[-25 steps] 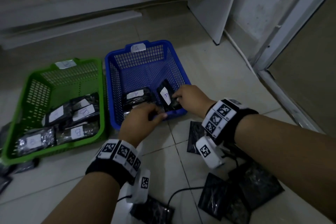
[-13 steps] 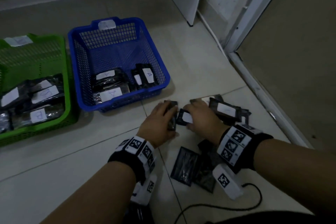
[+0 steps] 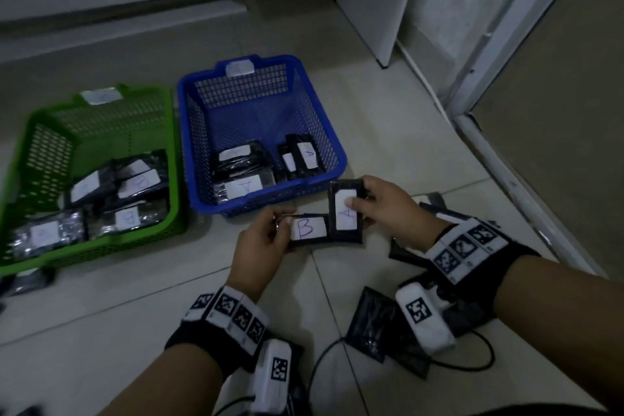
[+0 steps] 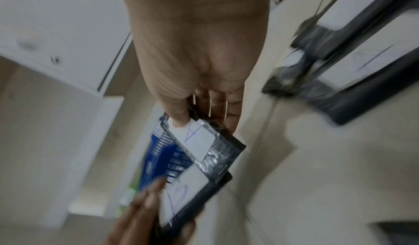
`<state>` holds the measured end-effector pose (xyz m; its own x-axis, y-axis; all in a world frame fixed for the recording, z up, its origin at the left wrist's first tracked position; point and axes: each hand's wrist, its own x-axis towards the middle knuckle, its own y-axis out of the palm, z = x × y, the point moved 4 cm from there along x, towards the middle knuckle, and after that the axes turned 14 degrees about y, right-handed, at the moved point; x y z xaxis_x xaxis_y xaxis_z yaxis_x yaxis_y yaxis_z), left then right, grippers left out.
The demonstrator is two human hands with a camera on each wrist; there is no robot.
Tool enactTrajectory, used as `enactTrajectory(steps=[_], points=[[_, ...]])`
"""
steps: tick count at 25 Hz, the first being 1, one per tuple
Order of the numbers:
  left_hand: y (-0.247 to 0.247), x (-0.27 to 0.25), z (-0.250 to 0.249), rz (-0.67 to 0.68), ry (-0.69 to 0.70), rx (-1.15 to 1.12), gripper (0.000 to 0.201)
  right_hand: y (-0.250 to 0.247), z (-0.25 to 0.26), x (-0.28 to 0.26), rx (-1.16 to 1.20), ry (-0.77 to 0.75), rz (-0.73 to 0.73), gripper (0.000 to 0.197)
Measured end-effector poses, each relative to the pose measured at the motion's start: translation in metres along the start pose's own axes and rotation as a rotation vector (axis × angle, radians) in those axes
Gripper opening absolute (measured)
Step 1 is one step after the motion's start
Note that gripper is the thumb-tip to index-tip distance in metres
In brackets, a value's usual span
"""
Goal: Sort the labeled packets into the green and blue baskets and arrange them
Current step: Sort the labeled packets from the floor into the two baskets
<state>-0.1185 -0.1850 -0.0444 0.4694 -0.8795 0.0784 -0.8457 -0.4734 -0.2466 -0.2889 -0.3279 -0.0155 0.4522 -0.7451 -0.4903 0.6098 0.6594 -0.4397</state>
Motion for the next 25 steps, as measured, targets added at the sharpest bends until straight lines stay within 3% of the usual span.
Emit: enactTrajectory(steps=[2,4,10,15,18,25], points=[[-0.016,0.001,-0.009,-0.086,-0.034,-0.140,0.011,0.008,0.025,0.002,0.274,0.043,0.077,0.007],[-0.033,0.006,-0.020,-0.135,0.012,-0.180,0.010,0.018,0.049,0.002,0.366,0.046,0.130,0.014],[-0.078,0.011,-0.028,-0.225,0.054,-0.169,0.013,0.049,0.084,0.017,0.323,-0.008,0.176,0.025],[-0.115,0.008,-0.024,-0.390,0.078,-0.153,0.016,0.057,0.107,0.042,0.220,-0.064,0.001,0.032],[-0.138,0.006,-0.021,-0.529,0.061,-0.165,0.019,0.076,0.126,0.066,0.198,-0.063,-0.009,0.045],[-0.192,0.007,-0.014,-0.742,0.033,-0.098,0.020,0.138,0.143,0.123,0.357,0.173,0.019,0.008]])
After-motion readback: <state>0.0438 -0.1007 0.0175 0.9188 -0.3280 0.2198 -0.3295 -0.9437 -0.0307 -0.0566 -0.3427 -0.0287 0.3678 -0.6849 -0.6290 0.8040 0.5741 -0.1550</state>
